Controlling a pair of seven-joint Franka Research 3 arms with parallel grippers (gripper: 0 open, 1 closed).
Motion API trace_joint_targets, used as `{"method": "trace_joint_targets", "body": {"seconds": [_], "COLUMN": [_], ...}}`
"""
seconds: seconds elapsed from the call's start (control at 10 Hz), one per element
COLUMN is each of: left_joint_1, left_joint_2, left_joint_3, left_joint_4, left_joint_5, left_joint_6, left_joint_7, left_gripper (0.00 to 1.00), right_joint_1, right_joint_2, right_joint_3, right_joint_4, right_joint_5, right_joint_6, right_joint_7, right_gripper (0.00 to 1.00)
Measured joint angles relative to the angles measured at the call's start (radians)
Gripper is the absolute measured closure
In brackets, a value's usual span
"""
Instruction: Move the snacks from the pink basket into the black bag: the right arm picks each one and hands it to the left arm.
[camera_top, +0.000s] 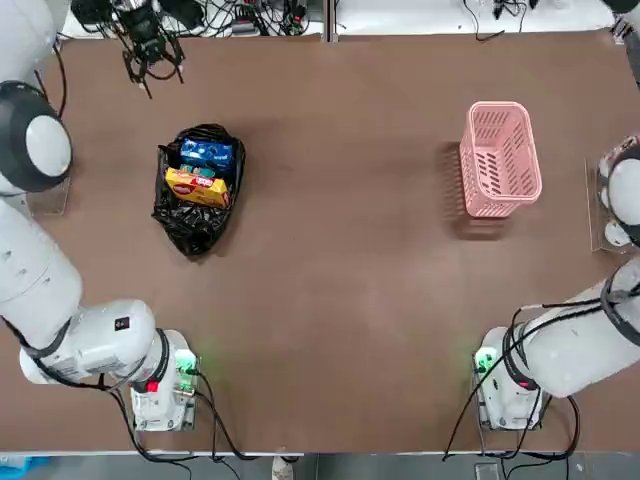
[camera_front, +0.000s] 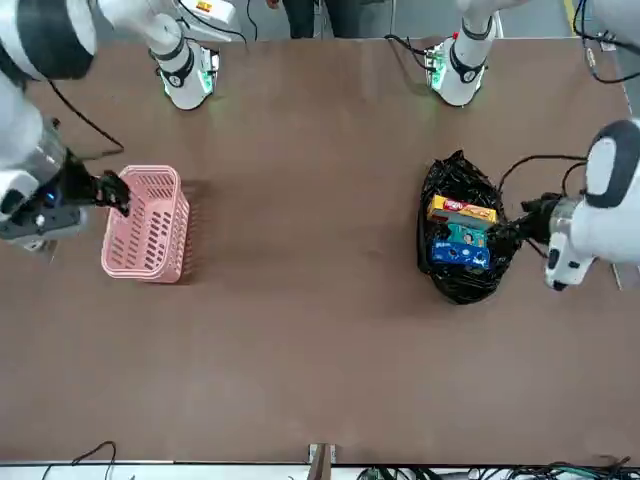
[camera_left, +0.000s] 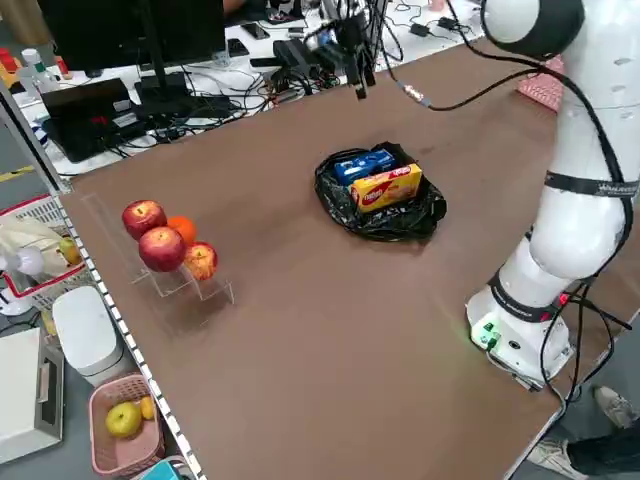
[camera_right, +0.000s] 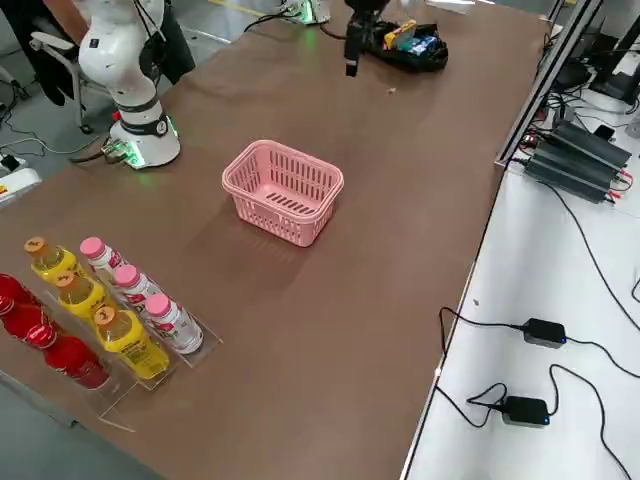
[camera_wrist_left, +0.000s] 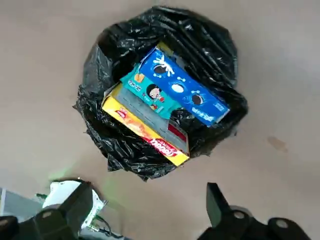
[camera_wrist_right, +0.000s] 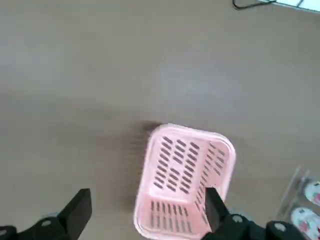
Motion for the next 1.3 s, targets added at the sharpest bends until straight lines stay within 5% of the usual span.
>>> {"method": "trace_joint_targets", "body": {"seconds": [0.1, 0.2, 0.4, 0.5, 0.7, 0.9, 1.3], "left_joint_1": [0.000, -0.007, -0.020, -0.028, -0.041, -0.063, -0.120], "left_joint_2": [-0.040, -0.078, -0.153, -0.193, -0.263, -0.308, -0.313], "left_joint_3": [0.002, 0.018, 0.053, 0.058, 0.061, 0.070, 0.145], "left_joint_4": [0.001, 0.002, 0.003, 0.004, 0.006, 0.011, 0.025], "left_joint_5": [0.000, 0.000, 0.000, 0.000, 0.011, 0.060, 0.055], "left_joint_6": [0.000, 0.000, -0.005, -0.003, 0.020, 0.042, 0.044], "left_joint_7": [0.036, 0.091, 0.220, 0.295, 0.372, 0.445, 0.506], "left_gripper": [0.00, 0.00, 0.00, 0.00, 0.00, 0.00, 0.00], "right_joint_1": [-0.068, -0.170, -0.396, -0.441, -0.457, -0.464, -0.468], "right_joint_2": [-0.055, -0.104, -0.174, -0.187, -0.184, -0.124, -0.054], "right_joint_3": [0.028, 0.108, 0.341, 0.398, 0.411, 0.411, 0.411], "right_joint_4": [-0.051, -0.104, -0.173, -0.182, -0.159, -0.040, 0.050], "right_joint_5": [-0.009, -0.023, -0.035, -0.038, -0.041, -0.042, -0.042], "right_joint_6": [-0.004, -0.004, -0.004, -0.002, 0.022, -0.027, -0.063], "right_joint_7": [-0.023, -0.033, -0.031, -0.028, -0.026, -0.026, -0.026], "right_gripper": [0.00, 0.00, 0.00, 0.00, 0.00, 0.00, 0.00]}}
